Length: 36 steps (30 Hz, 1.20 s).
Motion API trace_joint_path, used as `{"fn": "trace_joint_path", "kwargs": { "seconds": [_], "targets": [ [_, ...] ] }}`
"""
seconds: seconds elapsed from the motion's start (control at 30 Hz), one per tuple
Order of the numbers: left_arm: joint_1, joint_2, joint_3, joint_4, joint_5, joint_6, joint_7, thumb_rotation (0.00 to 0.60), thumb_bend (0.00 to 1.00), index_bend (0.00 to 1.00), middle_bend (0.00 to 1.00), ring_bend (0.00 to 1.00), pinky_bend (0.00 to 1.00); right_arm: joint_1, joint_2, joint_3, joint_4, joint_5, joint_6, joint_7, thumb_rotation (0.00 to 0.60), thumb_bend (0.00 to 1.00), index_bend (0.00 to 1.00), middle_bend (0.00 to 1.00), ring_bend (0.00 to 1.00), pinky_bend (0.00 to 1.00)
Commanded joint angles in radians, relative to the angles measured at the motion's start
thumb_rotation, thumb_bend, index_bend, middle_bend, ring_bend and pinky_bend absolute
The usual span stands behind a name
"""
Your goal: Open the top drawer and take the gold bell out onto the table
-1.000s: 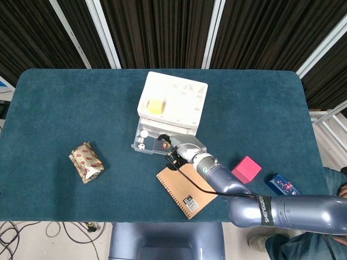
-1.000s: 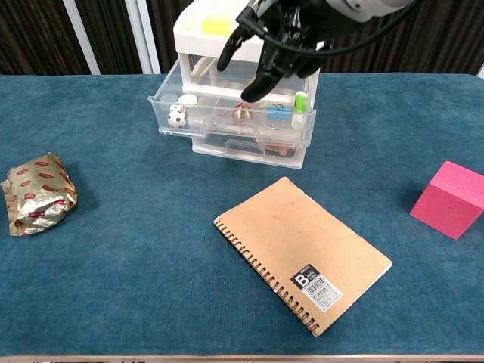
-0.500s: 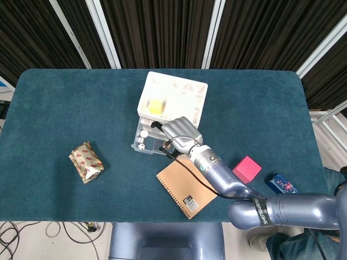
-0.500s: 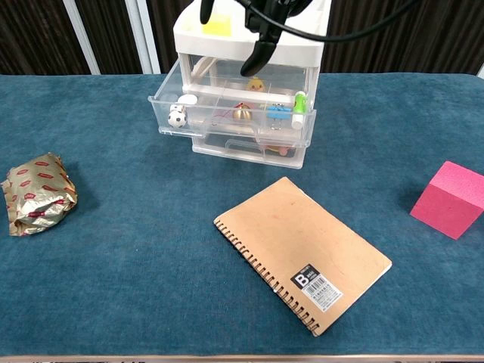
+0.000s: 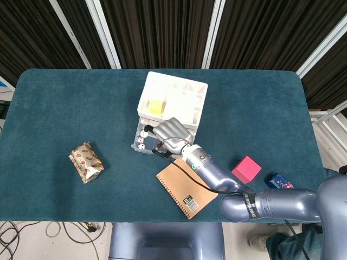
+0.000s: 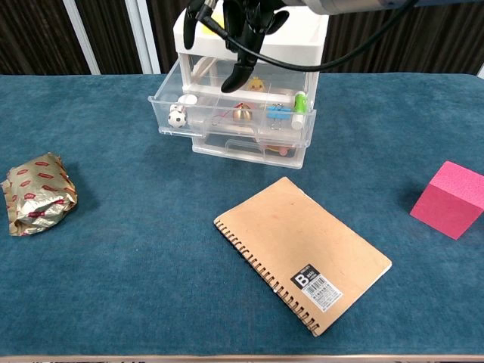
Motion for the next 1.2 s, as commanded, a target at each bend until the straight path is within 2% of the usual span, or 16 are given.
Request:
{"fn": "trace_joint_path", "kwargs": {
  "seconds": [0.03,0.3,0.8,1.0,1.2],
  "targets": [
    [0.0,0.0,0.0,0.0,0.0,0.0,0.0,0.6,0.2,0.1,0.0,0.0,0.0,0.007,-0.01,0.005,0.012,0.016,-0.014,-0.014,0.6,0.25,0.29,0.96,1.0,1.0],
    [0.0,0.001,-0.001,0.0,-0.001,0.001,-0.002,0.6,0.2,0.1,0.0,0.0,0.0,0.019,-0.074,-0.009,0.074,0.015,0.021,-0.105,0.6,0.29,0.3,0.96,1.0,1.0],
    [-0.001,0.002,0.0,-0.001,-0.002,-0.003,0.001,0.6,0.2,0.1,0.0,0.0,0.0,0.007,-0.079,-0.011,0.103,0.013,-0.006,-0.15,0.6,0.27,0.31,0.96,1.0,1.0],
    [-0.001,0.004,0.001,-0.002,-0.003,-0.006,0.003,0.6,0.2,0.1,0.0,0.0,0.0,0.0,-0.081,-0.031,0.149,-0.09,-0.035,-0.171,0.6,0.24,0.31,0.96,1.0,1.0],
    [-0.001,0.004,0.001,-0.004,-0.004,-0.006,0.005,0.6,0.2,0.1,0.0,0.0,0.0,-0.034,-0.089,-0.028,0.182,-0.204,-0.044,-0.122,0.6,0.23,0.31,0.96,1.0,1.0]
  ]
}}
